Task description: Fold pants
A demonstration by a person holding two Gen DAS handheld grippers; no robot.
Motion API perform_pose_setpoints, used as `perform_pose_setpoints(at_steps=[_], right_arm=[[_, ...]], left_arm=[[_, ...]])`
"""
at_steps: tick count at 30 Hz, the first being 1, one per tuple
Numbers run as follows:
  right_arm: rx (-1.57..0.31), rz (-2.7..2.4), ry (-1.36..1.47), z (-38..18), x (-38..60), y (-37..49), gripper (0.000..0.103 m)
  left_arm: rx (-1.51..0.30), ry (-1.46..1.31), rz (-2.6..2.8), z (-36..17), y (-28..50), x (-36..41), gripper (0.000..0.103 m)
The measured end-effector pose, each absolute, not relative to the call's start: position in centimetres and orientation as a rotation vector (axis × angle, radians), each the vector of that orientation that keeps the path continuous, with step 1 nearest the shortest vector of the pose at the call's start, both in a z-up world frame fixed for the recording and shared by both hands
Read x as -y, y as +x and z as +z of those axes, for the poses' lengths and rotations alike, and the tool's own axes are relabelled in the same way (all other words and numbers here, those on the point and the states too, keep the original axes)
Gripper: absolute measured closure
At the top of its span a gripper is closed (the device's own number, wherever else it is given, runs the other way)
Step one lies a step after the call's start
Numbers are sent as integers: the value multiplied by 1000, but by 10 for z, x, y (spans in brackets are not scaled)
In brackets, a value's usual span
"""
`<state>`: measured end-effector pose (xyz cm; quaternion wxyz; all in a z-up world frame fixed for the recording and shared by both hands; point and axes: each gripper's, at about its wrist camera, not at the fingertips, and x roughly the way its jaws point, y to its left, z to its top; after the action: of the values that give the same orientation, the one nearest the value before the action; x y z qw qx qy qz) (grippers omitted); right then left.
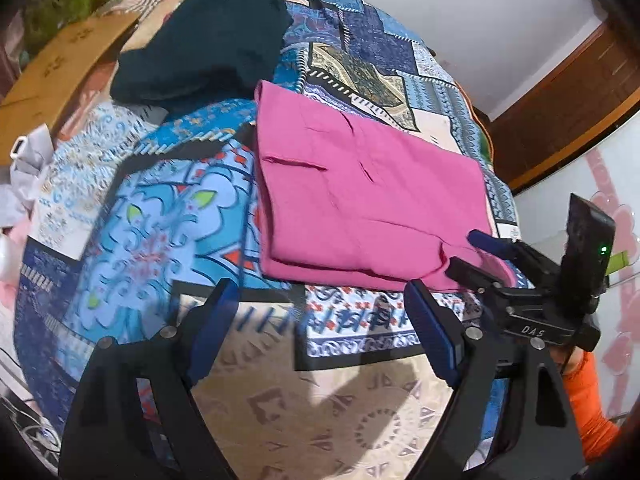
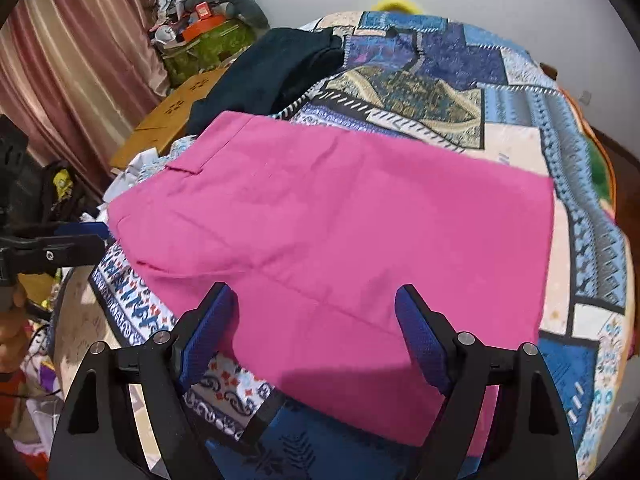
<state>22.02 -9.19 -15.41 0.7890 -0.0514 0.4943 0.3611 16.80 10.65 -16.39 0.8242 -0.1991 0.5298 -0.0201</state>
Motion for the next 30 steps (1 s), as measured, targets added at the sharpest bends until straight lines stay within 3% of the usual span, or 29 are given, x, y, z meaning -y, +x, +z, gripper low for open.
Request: perform_pose_setpoints(at_steps=[11,13,16,19,30], right_arm=[[-1078,791,-86,-159,91,217,22],[-1078,791,-84,-160,91,217,22],[-1073,788,-89,-159,91,215,22],[-1066,783,-87,-158,92,214,22],[-1032,701,-84,-147,113,220,24]], left_arm=[[-1135,-502,-118,-175,204,-92,20],[-1128,-463,-58,-177,213,-90,43],[-1115,-386,29,-180,221,-84,63],[-1058,-298,63,-173,219,-75,76],[-857,22,210,-121,190,-87,85]])
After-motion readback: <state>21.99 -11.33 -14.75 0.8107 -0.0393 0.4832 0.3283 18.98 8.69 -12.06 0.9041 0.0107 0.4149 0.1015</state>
